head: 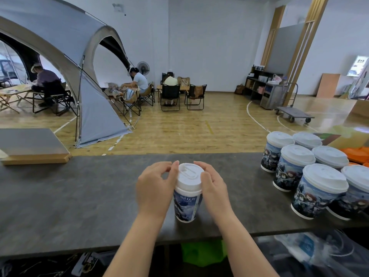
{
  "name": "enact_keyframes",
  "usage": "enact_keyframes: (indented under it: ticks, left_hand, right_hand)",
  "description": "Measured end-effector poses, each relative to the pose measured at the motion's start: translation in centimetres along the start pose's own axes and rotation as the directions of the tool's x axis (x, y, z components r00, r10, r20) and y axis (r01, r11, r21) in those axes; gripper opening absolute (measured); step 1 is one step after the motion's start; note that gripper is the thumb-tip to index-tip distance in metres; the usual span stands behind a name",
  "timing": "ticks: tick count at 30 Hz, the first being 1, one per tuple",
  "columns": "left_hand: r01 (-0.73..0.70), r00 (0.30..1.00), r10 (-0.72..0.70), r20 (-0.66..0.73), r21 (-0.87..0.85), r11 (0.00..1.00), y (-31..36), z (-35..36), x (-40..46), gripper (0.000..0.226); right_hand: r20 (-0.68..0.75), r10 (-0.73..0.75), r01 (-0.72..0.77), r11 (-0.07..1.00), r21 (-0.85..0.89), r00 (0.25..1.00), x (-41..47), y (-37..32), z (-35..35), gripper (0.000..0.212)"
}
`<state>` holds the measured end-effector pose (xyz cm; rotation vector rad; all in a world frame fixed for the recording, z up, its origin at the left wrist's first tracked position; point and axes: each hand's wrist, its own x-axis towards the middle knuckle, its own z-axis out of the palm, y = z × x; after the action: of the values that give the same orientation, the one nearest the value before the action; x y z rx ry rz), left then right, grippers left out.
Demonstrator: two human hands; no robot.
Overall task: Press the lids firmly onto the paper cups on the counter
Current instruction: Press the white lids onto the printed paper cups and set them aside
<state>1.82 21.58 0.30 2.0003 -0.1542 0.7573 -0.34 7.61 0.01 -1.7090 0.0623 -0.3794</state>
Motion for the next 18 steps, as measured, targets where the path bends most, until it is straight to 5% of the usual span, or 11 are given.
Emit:
enact_keyframes:
  ticks: [4, 10, 18]
  left_hand:
    - [0.164, 0.984, -0.160, 0.074, -0.044, 0.986, 2.3, 0.5, -1.8, 0.045]
    - [0.389, 0.918, -0.313, 0.244, -0.396, 0.832, 2.5, 2.4, -2.4, 0.034]
    - [0.378, 0.925, -0.303, 0.231, -0.452, 0.808, 1.8, 2.9, -2.3, 0.035]
  right_hand:
    - [-0.015, -0.014, 0.015, 0.999, 0.028, 1.000, -0.6, 0.2, 0.4, 0.026]
    - [-0.062, -0.020, 0.030, 0.988, 0.149, 0.998, -0.4, 0.8, 0.8, 0.018]
    - [-0.128, -0.091, 0.111, 0.982, 0.155, 0.988, -0.1, 1.1, 1.4, 0.035]
